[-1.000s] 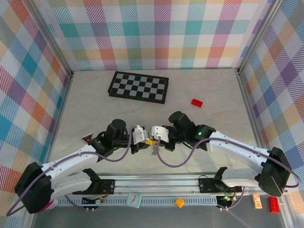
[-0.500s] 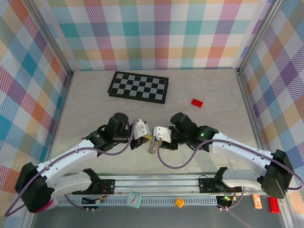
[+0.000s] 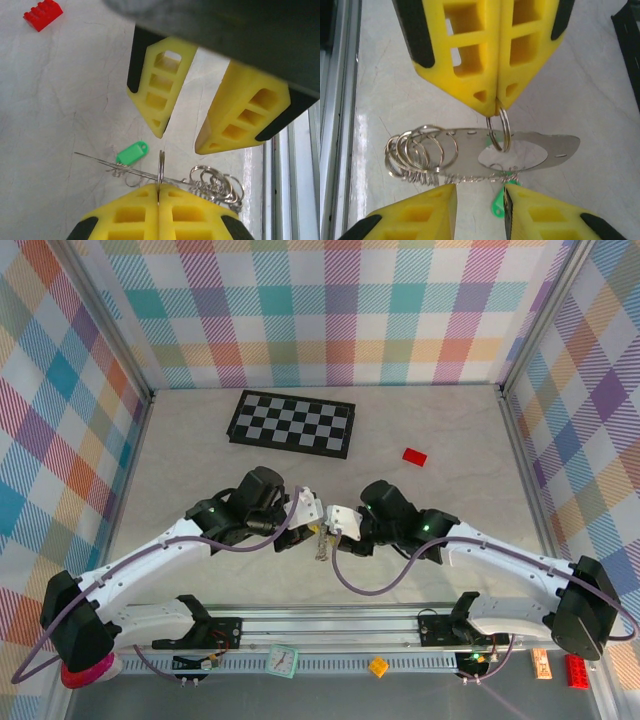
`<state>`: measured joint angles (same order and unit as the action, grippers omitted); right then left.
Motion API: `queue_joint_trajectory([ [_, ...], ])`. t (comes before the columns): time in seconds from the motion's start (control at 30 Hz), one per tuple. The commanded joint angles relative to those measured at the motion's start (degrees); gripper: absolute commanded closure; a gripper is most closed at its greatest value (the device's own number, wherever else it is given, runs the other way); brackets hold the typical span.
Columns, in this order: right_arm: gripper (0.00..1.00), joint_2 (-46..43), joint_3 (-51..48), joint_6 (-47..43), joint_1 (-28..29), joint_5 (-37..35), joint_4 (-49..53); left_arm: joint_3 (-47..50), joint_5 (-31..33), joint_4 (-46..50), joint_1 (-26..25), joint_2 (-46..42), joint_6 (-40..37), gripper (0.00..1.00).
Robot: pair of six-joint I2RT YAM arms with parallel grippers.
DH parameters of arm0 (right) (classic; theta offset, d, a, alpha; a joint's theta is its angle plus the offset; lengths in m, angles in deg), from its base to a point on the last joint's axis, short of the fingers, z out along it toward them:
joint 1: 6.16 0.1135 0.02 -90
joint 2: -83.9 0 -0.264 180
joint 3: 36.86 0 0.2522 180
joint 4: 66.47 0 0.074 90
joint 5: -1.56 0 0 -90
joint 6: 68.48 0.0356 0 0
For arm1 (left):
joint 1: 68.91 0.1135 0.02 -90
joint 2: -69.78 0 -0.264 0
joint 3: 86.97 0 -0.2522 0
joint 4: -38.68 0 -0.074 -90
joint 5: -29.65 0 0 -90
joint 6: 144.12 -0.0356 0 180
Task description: Put the keys on the keyring
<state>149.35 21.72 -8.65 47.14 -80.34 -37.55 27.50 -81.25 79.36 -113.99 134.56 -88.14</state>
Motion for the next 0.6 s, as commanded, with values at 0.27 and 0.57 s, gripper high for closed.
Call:
queue_joint_trajectory([
  [0.27, 0.71, -6.42, -10.16, 2.90, -0.52, 8.59, -20.39, -6.99, -0.80, 12.06, -0.89, 1.31, -8.80, 1.00],
  [0.57, 0.72, -4.13, -11.22, 4.46, -0.48, 8.47, -27.19, -10.69, -1.96, 15.33, -0.85, 3.04, -11.30, 1.00],
])
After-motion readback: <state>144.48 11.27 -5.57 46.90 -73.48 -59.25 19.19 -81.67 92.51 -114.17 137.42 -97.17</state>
